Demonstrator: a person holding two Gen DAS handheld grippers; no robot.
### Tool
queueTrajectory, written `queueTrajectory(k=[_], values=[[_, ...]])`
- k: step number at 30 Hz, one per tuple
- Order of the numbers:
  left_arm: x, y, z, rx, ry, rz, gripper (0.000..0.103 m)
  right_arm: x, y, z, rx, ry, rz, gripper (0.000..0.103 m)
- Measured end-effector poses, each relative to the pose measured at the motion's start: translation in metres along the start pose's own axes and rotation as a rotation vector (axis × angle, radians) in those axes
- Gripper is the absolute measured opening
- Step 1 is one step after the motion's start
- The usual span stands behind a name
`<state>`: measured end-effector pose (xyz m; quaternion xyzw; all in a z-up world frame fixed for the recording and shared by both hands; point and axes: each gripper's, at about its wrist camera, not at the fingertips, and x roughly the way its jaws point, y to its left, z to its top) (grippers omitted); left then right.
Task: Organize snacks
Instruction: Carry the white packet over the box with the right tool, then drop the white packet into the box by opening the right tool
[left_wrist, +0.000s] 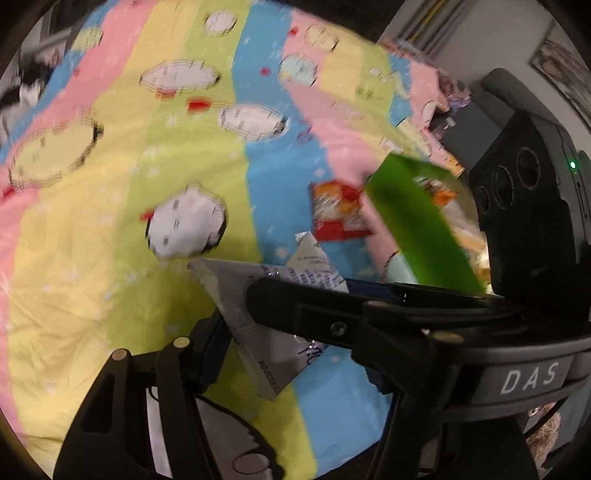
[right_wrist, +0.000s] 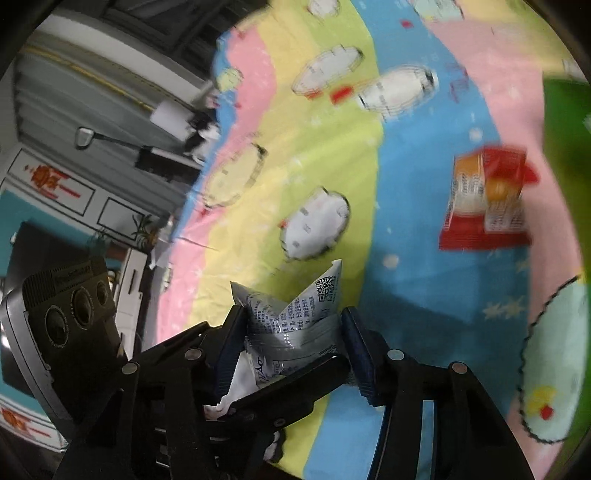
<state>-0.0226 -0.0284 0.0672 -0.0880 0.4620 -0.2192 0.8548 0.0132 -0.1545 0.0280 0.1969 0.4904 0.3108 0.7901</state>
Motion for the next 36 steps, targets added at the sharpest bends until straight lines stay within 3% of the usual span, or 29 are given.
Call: queueTrajectory(k=[7,17,25,36], values=[[-0.023,-0.056,0.018,0.124,-0.125,-0.060,0.061,-0.078,0.014,-0.003,-0.055,-0.180,-0.056,0.055],[-0.013,-0.135,0.031,0.272,-0.160,-0.143,0.061,-0.159,-0.021,-0.016,0.034,-0.367,-0.105,0.055],[0.025,-0.185,0.037,0.350,-0.094,-0.222,0.061,-0.199,-0.070,-0.027,0.154,-0.444,-0.162,0.056],[0.077,-0.218,0.033,0.335,0.044,-0.274,0.060,-0.211,-0.128,-0.032,0.316,-0.440,-0.231,0.056]])
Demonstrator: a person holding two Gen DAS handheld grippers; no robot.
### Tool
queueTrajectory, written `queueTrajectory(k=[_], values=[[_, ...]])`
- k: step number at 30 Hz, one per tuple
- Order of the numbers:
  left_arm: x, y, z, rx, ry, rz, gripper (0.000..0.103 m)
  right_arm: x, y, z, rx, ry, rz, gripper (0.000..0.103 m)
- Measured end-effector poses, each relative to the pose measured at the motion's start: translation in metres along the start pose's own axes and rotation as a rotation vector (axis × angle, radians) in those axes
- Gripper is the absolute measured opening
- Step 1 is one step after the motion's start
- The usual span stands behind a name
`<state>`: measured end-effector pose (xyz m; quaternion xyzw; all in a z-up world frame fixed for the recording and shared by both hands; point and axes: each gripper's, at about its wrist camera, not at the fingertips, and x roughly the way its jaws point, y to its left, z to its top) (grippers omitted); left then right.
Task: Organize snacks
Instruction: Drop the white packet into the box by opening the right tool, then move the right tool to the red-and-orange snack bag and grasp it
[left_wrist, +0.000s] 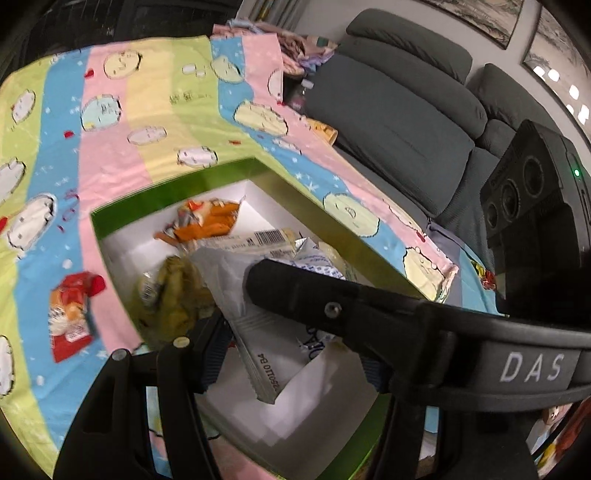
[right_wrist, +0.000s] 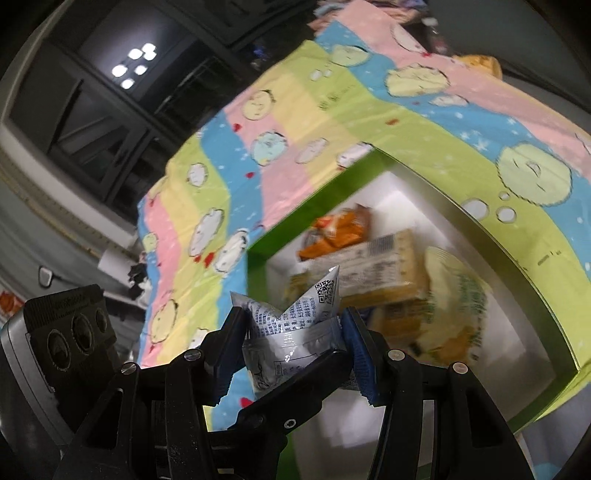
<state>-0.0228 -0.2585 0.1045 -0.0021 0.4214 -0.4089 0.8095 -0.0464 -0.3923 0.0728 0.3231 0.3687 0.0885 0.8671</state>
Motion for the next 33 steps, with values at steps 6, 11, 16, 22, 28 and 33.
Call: queueTrajectory(k=[6,11,16,22,28,33], values=[[0.014,0.004,-0.005,-0.063,0.052,-0.005,0.069,0.004,-0.016,0.000,0.044,0.017,-0.074,0.056],[0.002,0.004,-0.006,-0.051,0.018,0.009,0.083,0.001,-0.017,0.000,0.054,0.003,-0.088,0.056],[-0.023,0.015,-0.010,-0.071,-0.029,0.052,0.085,-0.003,-0.009,0.000,0.039,-0.028,-0.103,0.057],[-0.080,0.053,-0.029,-0.172,-0.132,0.177,0.094,-0.007,0.011,-0.001,-0.002,-0.062,-0.099,0.067],[-0.136,0.106,-0.059,-0.228,-0.165,0.369,0.102,0.002,0.057,-0.011,-0.147,-0.055,-0.030,0.081],[-0.165,0.163,-0.099,-0.330,-0.200,0.464,0.102,0.032,0.093,-0.022,-0.219,0.019,-0.037,0.081]])
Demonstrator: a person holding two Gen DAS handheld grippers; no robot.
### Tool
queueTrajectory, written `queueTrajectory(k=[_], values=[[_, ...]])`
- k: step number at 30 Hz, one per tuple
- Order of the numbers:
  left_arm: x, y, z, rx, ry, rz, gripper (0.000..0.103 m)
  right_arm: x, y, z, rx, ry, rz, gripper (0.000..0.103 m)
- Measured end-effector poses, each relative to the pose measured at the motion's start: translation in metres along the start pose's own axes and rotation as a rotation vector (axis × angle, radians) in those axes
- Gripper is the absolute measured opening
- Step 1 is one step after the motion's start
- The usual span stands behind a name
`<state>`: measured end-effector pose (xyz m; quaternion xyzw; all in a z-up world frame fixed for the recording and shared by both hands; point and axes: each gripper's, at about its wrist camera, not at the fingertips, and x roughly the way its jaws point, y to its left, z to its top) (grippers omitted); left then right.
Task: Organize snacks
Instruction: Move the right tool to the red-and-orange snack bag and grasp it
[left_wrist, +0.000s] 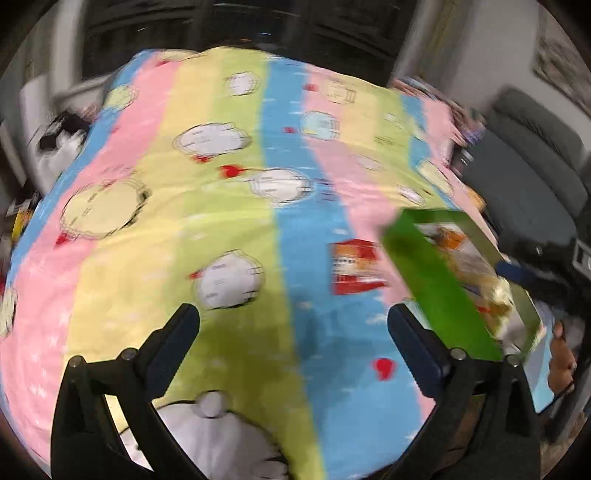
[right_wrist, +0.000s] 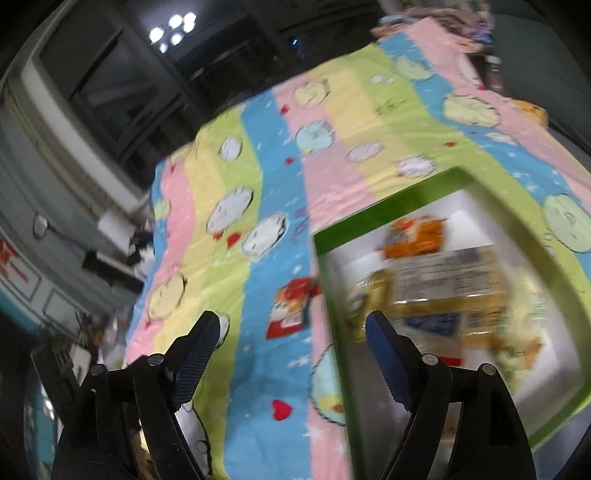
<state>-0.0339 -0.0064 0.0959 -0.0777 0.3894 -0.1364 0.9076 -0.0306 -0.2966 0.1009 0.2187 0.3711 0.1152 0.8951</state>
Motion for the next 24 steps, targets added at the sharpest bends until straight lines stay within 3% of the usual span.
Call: queueTrajectory(k=[2,4,6,9,12,14,15,19,24], values=[[0.007,0.029,-0.007,-0.089,0.001,0.014,0.102,0.018,0.016,-0.002,0.000,0.029,-0.017,0.081],[0.020,0.050,-0.009,-0.145,0.055,0.022,0.102,0.040,0.031,-0.004,-0.001,0.058,-0.052,0.081],[0.023,0.063,-0.009,-0.174,0.066,0.025,0.102,0.067,0.046,-0.008,-0.046,0.088,-0.126,0.081],[0.021,0.070,-0.006,-0.192,0.056,0.044,0.102,0.105,0.057,-0.012,-0.091,0.122,-0.269,0.078],[0.021,0.072,-0.006,-0.203,0.061,0.048,0.102,0.128,0.069,-0.016,-0.218,0.091,-0.461,0.078],[0.020,0.072,-0.005,-0.204,0.061,0.039,0.102,0.139,0.072,-0.018,-0.264,0.104,-0.517,0.078],[0.020,0.072,-0.005,-0.203,0.063,0.035,0.102,0.140,0.073,-0.019,-0.268,0.102,-0.531,0.077],[0.020,0.072,-0.005,-0.205,0.068,0.025,0.102,0.138,0.079,-0.021,-0.283,0.113,-0.438,0.077],[0.022,0.071,-0.005,-0.195,0.076,0.034,0.102,0.163,0.071,-0.023,-0.257,0.189,-0.481,0.077]])
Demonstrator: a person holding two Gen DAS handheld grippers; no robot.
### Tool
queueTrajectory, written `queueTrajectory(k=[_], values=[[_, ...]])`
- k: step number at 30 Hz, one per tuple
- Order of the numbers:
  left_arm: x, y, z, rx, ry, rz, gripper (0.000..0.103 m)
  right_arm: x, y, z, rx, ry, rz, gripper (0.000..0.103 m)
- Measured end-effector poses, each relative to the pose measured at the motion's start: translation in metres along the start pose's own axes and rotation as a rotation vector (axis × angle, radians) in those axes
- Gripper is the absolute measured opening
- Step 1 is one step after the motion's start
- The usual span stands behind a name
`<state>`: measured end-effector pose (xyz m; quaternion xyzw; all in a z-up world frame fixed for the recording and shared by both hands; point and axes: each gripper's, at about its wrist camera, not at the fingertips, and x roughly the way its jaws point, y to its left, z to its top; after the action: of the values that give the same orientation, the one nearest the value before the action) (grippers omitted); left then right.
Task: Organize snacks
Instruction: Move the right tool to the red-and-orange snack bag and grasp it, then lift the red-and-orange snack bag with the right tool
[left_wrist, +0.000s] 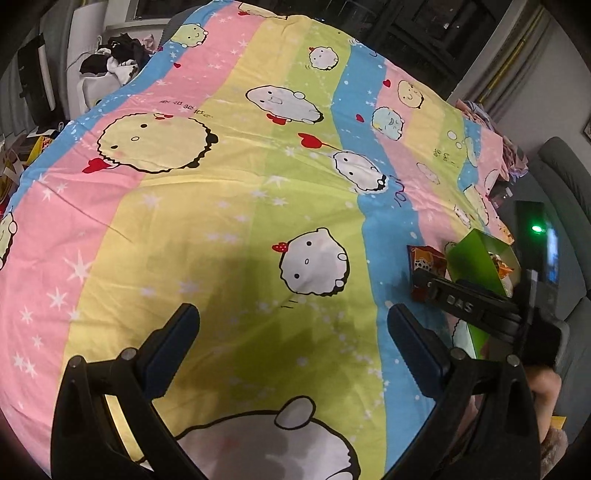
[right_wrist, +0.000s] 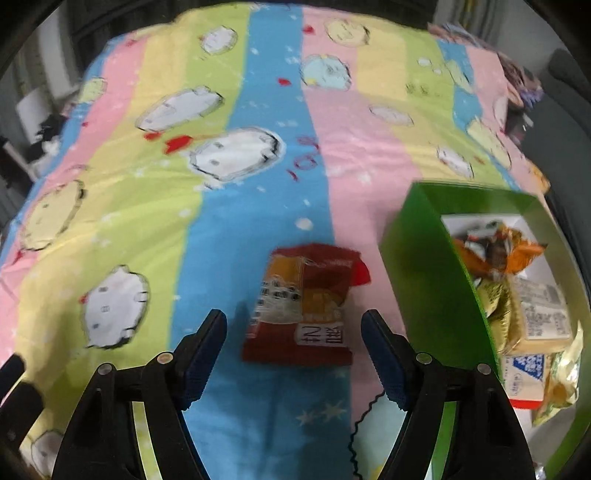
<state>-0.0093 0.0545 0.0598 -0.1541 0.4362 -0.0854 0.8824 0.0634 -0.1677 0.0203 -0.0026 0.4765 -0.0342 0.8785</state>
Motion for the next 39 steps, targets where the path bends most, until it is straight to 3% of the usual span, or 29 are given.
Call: queueTrajectory(k=[4,6,7,11,16,17,18,20,25,28,31,36,39], values=[[0.002,-0.002,-0.001,0.009,0.008,-0.003,0.102,0.021,-0.005,0.004,0.017,0.068,0.048,0.074],[0.003,-0.003,-0.001,0.016,0.013,0.004,0.102,0.021,-0.005,0.002,0.020,0.043,0.049,0.071],[0.004,-0.004,-0.002,0.019,0.014,0.007,0.102,0.019,-0.006,0.001,0.022,0.035,0.046,0.061],[0.003,-0.004,-0.002,0.019,0.011,0.009,0.102,0.014,-0.007,-0.003,0.012,0.035,0.088,0.060],[0.001,0.002,0.000,-0.009,0.005,0.018,0.102,-0.008,0.004,-0.014,-0.019,0.065,0.296,0.058],[0.000,0.003,0.000,-0.014,0.004,0.021,0.102,-0.013,0.011,-0.018,-0.041,0.078,0.340,0.044],[0.000,0.005,0.001,-0.022,0.001,0.025,0.102,-0.017,0.017,-0.020,-0.065,0.091,0.366,0.040],[-0.002,0.008,0.001,-0.035,-0.002,0.025,0.102,-0.020,0.030,-0.028,-0.111,0.117,0.403,0.040],[-0.002,0.009,0.002,-0.046,0.003,0.017,0.101,-0.019,0.039,-0.037,-0.134,0.141,0.386,0.040],[0.000,0.004,0.001,-0.031,0.010,-0.009,0.096,-0.030,0.022,-0.029,-0.072,0.109,0.423,0.041],[0.008,-0.007,0.001,0.005,0.039,-0.057,0.091,-0.032,0.001,-0.023,0.019,0.078,0.462,0.058],[0.032,-0.023,0.001,-0.008,0.127,-0.184,0.076,-0.016,-0.018,-0.021,0.150,0.088,0.537,0.058],[0.042,-0.031,-0.001,0.003,0.160,-0.197,0.070,-0.006,-0.016,-0.021,0.165,0.123,0.588,0.058]])
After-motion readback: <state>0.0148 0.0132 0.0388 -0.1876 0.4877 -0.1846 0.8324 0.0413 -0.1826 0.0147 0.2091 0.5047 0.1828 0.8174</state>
